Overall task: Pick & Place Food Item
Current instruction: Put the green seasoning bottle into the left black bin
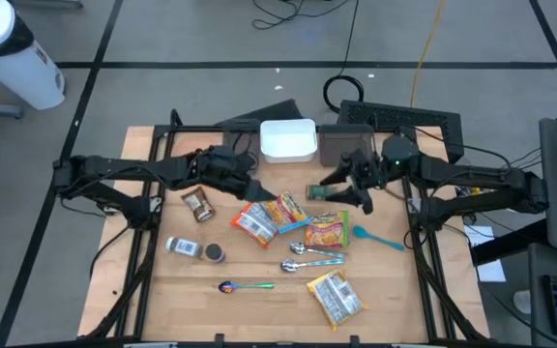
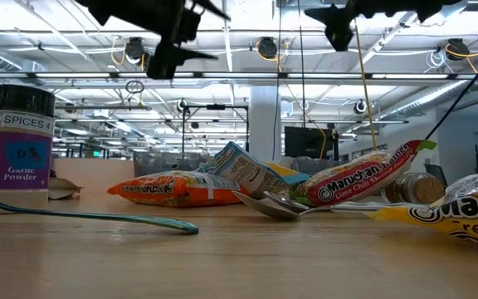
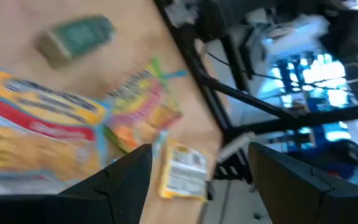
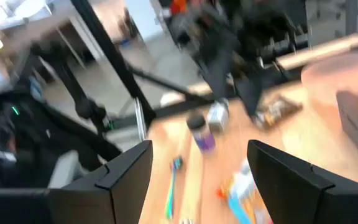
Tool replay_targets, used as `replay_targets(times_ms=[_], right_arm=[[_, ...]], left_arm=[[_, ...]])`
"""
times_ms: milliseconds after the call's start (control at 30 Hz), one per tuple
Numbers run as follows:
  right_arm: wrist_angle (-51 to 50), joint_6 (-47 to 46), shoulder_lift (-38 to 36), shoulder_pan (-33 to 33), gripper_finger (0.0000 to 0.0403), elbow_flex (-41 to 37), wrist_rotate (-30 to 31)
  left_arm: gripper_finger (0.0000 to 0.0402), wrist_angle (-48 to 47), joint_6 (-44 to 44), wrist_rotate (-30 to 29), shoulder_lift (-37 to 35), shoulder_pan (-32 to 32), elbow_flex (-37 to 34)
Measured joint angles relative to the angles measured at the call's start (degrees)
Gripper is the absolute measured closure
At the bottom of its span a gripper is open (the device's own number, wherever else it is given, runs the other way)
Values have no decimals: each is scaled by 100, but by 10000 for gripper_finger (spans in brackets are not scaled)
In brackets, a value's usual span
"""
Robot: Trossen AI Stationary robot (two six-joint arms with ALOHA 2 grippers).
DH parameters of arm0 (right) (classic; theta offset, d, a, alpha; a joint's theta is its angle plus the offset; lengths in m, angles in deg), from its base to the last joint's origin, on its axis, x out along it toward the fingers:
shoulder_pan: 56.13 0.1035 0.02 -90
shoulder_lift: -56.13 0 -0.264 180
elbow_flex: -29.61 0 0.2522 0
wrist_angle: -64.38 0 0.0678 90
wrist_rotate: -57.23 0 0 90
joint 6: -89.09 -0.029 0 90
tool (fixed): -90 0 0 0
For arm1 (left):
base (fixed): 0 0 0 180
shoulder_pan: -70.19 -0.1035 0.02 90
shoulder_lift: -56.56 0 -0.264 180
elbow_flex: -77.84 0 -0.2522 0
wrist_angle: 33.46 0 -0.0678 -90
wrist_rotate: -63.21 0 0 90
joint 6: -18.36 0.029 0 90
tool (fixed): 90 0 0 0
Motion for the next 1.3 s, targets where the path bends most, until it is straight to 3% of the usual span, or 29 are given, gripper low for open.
replay_targets(times_ms=[167,300,633,733,1067,1300], right_arm=[[-789,394,2,424,148,0,285],[-975,878,108,702,149,-120,975],[1438,848,423,777,149,-492,2389],[1474,575,459,743,149,-483,2521],[680,-99,470,588,149,-470,2705],[405,94,468,583,149,-466,3014]], left_arm=[[130,-41,-153,-534,8,435,0],[130,-177,-39,-963,6,589,0],[131,-105,422,-993,-23,811,0],[131,-113,643,-1000,-21,838,0],[131,-113,2033,-972,-23,342,0],[131,-107,2880,-832,-22,-218,0]])
